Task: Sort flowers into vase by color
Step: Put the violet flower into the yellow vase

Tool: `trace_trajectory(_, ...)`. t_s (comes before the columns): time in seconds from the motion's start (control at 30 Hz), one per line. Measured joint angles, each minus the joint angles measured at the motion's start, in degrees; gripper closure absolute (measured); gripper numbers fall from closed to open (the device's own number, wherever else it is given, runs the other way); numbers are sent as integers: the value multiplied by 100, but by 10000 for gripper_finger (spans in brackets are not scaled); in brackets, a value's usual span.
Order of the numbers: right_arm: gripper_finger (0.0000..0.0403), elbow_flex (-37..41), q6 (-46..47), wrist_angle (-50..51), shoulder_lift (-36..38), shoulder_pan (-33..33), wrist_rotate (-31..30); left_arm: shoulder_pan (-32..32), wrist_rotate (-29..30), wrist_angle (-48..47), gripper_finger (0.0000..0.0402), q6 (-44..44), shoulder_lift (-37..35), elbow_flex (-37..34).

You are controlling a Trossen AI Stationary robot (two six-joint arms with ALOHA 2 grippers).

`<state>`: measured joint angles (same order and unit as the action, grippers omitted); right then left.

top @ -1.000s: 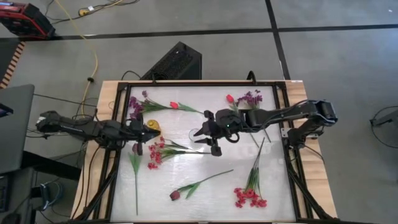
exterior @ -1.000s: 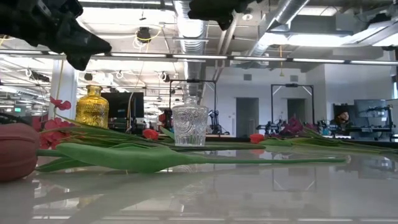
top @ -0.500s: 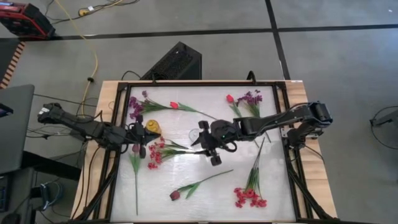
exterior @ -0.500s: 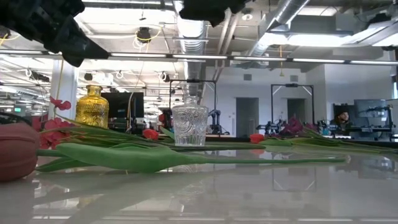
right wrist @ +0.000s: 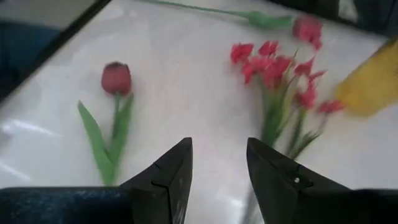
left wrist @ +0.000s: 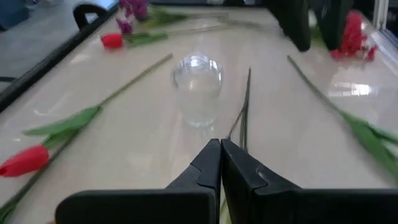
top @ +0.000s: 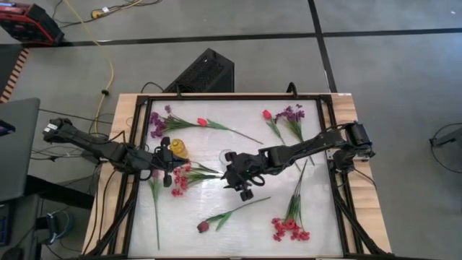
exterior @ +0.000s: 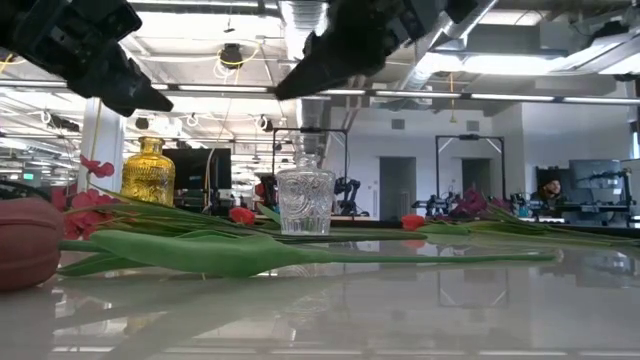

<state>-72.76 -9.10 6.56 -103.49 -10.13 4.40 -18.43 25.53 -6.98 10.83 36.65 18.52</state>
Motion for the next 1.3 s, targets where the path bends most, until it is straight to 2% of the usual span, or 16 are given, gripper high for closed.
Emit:
trace_trajectory(0.13, 225, -258, 846, 34, -257, 7, 0, 4, -29, 28, 401, -49, 176, -2)
trace_trajectory(0.3, 225, -1015, 958, 896, -809, -55, -71, 7, -227, 285, 401, -63, 386, -1)
trace_trajectory(0.53, 225, -2313, 1308, 1899, -1588, -107, -688, 8, -491, 522, 395, -207, 533, -1)
trace_trajectory(0.67, 225, -2794, 1761, 2716, -1925, -114, -1250, 8, -1011, 335, 389, 35, 488, 3)
trace_trajectory(0.83, 225, -2934, 2638, 3437, -2148, -149, -1507, -10, -1780, 67, 388, 212, 484, 3)
trace_trajectory(0.93, 225, -2934, 3083, 3681, -2161, -241, -1596, -38, -1776, 24, 388, 238, 483, 3)
trace_trajectory(1.13, 225, -2939, 3775, 4495, -2150, -575, -2701, -140, -1911, 19, 388, 251, 497, 3)
trace_trajectory(1.23, 225, -2939, 4042, 5131, -2150, -720, -2756, -241, -1911, 20, 388, 251, 499, 2)
trace_trajectory(1.3, 225, -2934, 4434, 5930, -2129, -814, -2763, -310, -1889, 21, 388, 253, 499, 3)
